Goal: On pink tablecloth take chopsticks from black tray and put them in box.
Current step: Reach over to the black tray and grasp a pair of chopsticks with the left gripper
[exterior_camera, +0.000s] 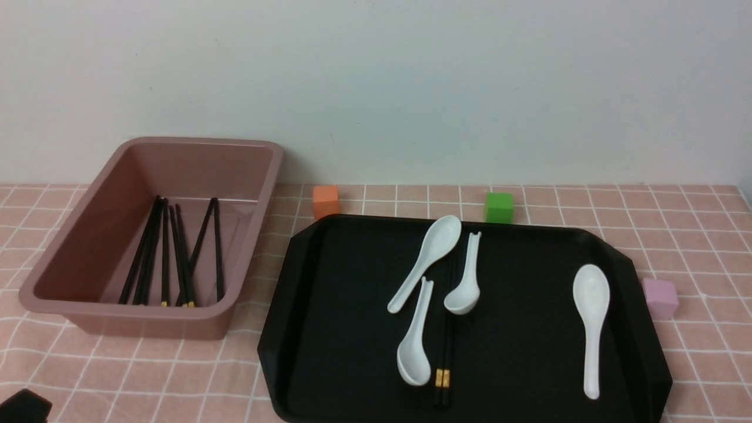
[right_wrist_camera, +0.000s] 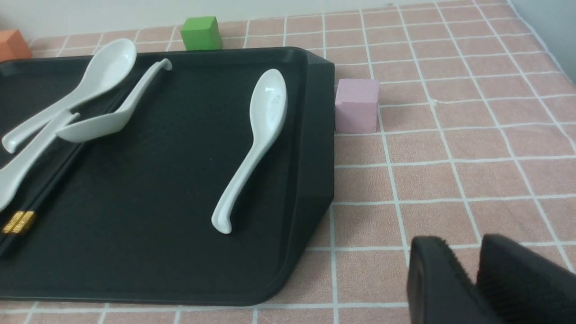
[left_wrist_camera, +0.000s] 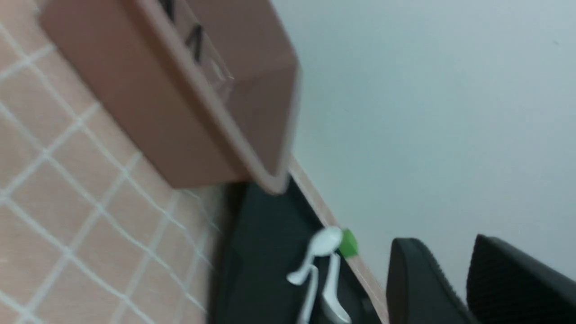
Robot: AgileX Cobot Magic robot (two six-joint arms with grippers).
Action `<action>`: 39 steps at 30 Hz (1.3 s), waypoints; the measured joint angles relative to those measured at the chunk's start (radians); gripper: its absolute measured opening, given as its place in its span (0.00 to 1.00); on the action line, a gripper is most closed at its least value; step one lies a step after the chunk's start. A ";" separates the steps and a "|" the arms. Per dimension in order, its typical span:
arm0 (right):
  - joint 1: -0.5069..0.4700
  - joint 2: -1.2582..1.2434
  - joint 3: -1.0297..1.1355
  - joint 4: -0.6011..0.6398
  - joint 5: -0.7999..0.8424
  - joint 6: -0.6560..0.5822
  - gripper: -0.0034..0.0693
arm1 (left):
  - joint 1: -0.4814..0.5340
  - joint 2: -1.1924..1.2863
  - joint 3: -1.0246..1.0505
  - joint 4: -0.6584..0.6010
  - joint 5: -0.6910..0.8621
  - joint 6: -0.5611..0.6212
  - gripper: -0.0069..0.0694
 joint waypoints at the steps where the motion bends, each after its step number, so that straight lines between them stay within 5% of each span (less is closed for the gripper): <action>1: 0.000 0.000 0.000 0.000 0.000 0.000 0.29 | 0.000 0.027 -0.056 0.001 0.039 0.032 0.26; 7: 0.000 0.000 0.000 0.000 0.000 0.000 0.30 | 0.000 0.411 -0.396 0.055 0.402 0.280 0.09; 11: 0.000 0.000 0.000 0.000 0.000 -0.001 0.31 | 0.000 0.750 -0.601 0.100 0.627 0.441 0.07; 16: 0.000 0.000 0.000 0.000 0.000 -0.001 0.31 | -0.024 1.055 -0.702 0.136 0.592 0.501 0.07; 21: 0.000 0.000 0.000 0.000 0.000 -0.001 0.32 | -0.191 1.274 -0.768 0.224 0.517 0.439 0.07; 29: 0.000 0.000 0.000 0.000 0.000 -0.001 0.34 | -0.714 1.649 -1.057 0.527 0.512 0.066 0.07; 35: 0.000 0.000 0.000 0.000 0.000 -0.001 0.35 | -0.820 1.871 -1.309 0.589 0.600 0.016 0.09; 39: 0.000 0.000 0.000 0.000 0.000 -0.001 0.35 | -0.825 1.999 -1.482 0.612 0.665 0.016 0.22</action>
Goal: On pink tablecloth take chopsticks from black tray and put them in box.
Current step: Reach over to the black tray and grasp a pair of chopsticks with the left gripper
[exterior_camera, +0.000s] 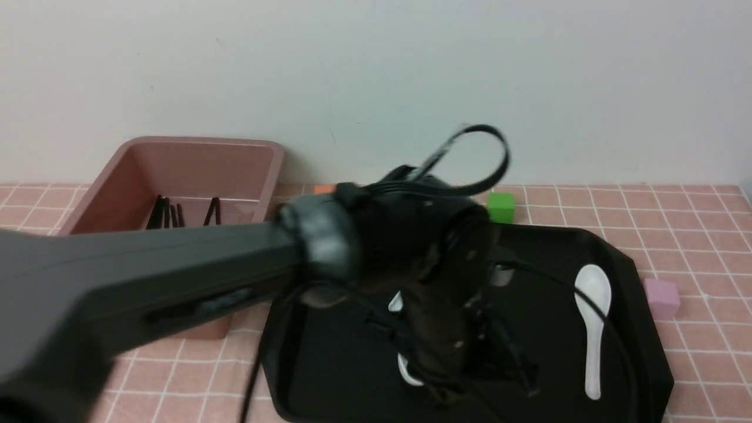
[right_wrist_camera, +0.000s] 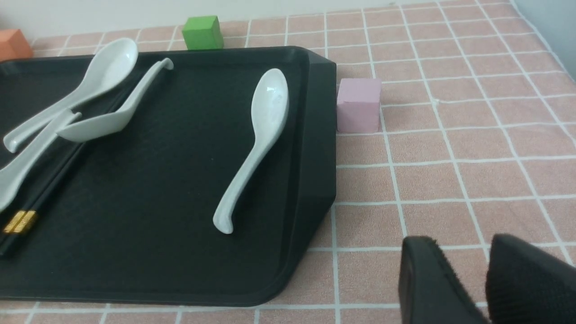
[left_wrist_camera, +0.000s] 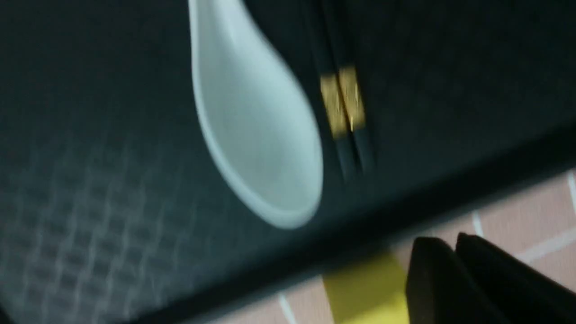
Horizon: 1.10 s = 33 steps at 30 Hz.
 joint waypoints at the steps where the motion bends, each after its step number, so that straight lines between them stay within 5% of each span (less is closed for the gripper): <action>1: 0.000 0.000 0.000 0.000 0.000 0.000 0.35 | 0.001 0.013 -0.019 0.004 0.005 0.000 0.24; 9: 0.000 0.000 0.000 0.000 0.000 0.000 0.37 | 0.019 0.140 -0.170 0.052 0.027 -0.003 0.48; 33: 0.000 0.000 0.000 0.000 0.001 0.001 0.38 | 0.088 0.228 -0.198 0.056 -0.045 0.024 0.49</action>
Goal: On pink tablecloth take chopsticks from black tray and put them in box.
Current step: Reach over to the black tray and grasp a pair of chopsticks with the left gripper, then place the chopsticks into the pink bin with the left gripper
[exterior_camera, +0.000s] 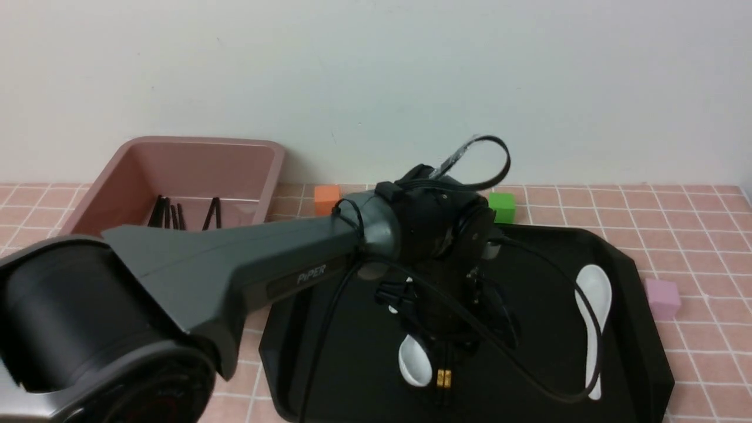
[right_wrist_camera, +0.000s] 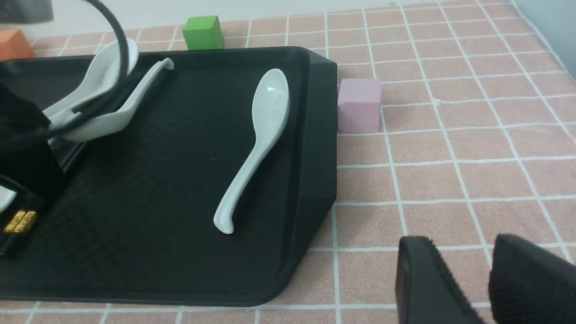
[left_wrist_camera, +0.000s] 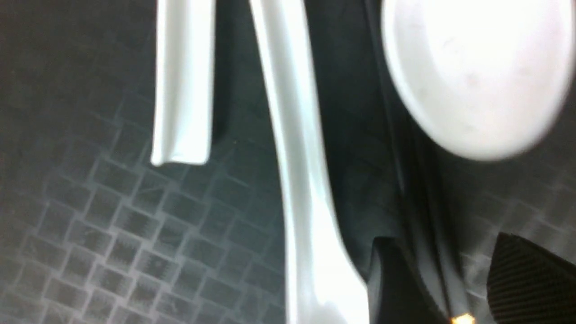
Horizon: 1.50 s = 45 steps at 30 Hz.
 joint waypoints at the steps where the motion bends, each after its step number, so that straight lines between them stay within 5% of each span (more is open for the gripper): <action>1: 0.000 0.000 0.000 0.000 0.000 0.000 0.38 | 0.000 0.008 0.000 0.004 -0.001 0.000 0.49; 10: 0.000 0.000 0.000 0.000 0.000 0.000 0.38 | 0.000 0.018 -0.008 0.007 -0.002 0.000 0.48; 18: 0.000 0.000 0.000 0.000 0.000 0.000 0.38 | 0.000 0.019 -0.010 0.017 0.014 -0.018 0.24; 35: 0.000 0.000 0.000 0.000 0.000 -0.001 0.38 | -0.012 -0.268 0.079 0.010 0.056 -0.007 0.25; 42: 0.000 0.000 0.000 0.000 0.000 -0.001 0.38 | 0.158 -0.438 0.235 0.049 0.050 -0.001 0.25; 45: 0.000 0.000 0.000 0.000 0.000 -0.001 0.38 | 0.320 -0.463 0.301 0.077 0.051 0.000 0.25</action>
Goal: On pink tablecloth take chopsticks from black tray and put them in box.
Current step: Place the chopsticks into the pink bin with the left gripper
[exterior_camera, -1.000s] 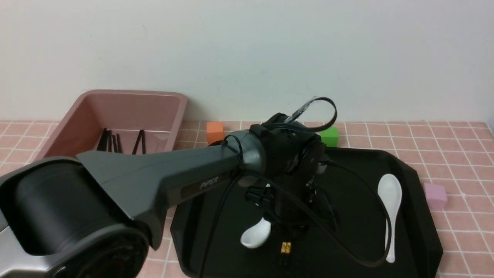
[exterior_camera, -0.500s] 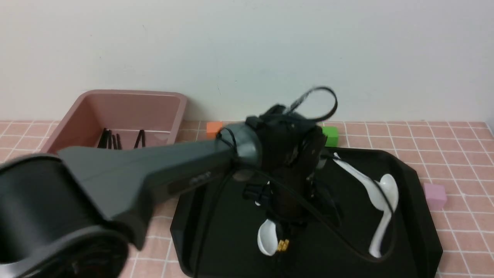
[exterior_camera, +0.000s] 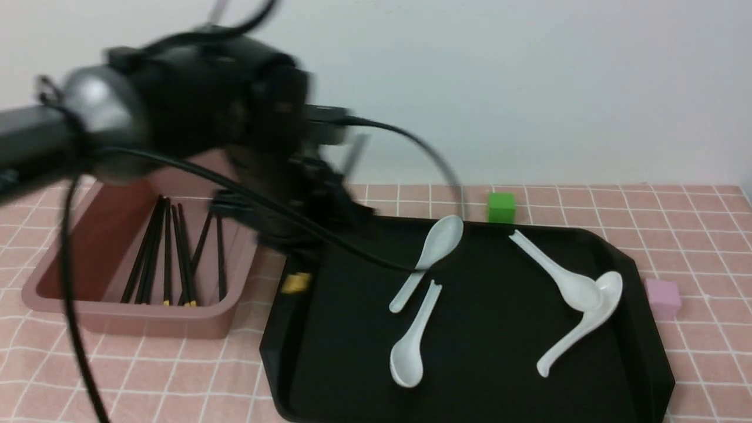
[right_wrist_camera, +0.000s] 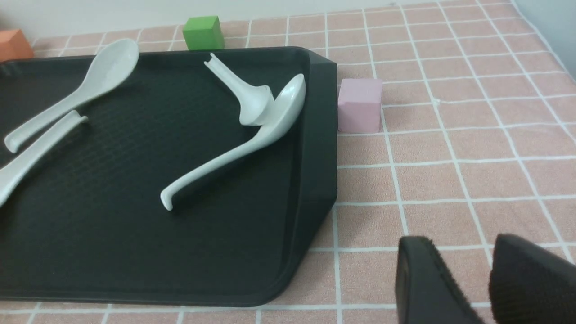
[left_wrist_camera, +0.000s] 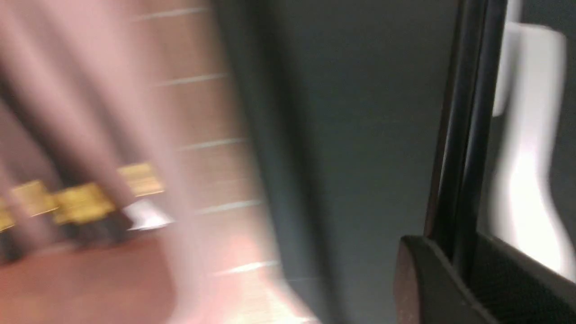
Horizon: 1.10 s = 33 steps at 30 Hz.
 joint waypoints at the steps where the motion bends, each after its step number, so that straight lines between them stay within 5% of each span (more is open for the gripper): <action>1: 0.000 0.000 0.000 0.000 0.000 0.000 0.38 | 0.043 0.000 0.005 0.008 -0.003 0.002 0.25; 8: 0.000 0.000 0.000 0.000 0.000 0.000 0.38 | 0.223 0.007 0.010 0.035 -0.065 0.023 0.25; 15: 0.000 0.000 0.000 0.000 0.000 0.000 0.38 | 0.267 0.038 0.011 0.110 -0.098 0.026 0.26; 26: 0.000 0.000 0.000 0.000 0.000 0.000 0.38 | 0.267 -0.015 0.011 0.116 -0.067 0.000 0.71; 33: 0.000 0.000 0.000 0.000 0.000 0.000 0.38 | 0.267 -0.297 0.058 0.051 -0.080 0.002 0.66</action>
